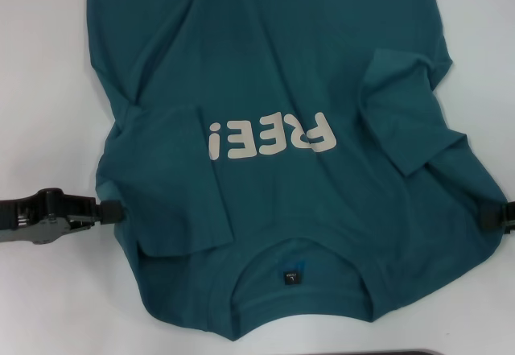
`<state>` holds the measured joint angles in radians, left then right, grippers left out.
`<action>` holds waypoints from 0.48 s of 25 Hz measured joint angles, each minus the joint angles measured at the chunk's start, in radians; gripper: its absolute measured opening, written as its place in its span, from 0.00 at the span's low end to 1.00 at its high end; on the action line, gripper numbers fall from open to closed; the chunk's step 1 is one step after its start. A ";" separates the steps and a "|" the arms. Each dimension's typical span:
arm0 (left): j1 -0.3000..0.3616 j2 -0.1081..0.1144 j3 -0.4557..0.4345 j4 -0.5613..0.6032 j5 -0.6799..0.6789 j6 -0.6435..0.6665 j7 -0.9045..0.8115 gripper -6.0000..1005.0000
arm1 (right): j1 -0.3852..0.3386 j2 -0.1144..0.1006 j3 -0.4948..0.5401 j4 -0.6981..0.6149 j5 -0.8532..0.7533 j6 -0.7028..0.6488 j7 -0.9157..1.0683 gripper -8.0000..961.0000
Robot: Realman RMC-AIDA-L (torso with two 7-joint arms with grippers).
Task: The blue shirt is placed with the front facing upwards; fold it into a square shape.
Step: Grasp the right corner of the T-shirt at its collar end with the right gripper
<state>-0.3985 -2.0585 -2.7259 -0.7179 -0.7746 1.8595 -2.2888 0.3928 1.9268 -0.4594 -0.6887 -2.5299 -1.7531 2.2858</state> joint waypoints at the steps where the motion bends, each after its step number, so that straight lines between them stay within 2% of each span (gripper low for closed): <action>1: 0.000 0.000 0.000 0.000 0.000 0.000 0.000 0.01 | 0.000 0.000 0.000 0.000 -0.002 0.000 0.000 0.58; 12: 0.000 0.000 0.000 0.000 -0.004 0.000 0.000 0.01 | -0.007 0.000 -0.005 -0.035 -0.004 -0.014 0.009 0.20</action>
<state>-0.3989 -2.0586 -2.7259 -0.7179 -0.7791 1.8594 -2.2887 0.3859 1.9266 -0.4639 -0.7239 -2.5344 -1.7676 2.2950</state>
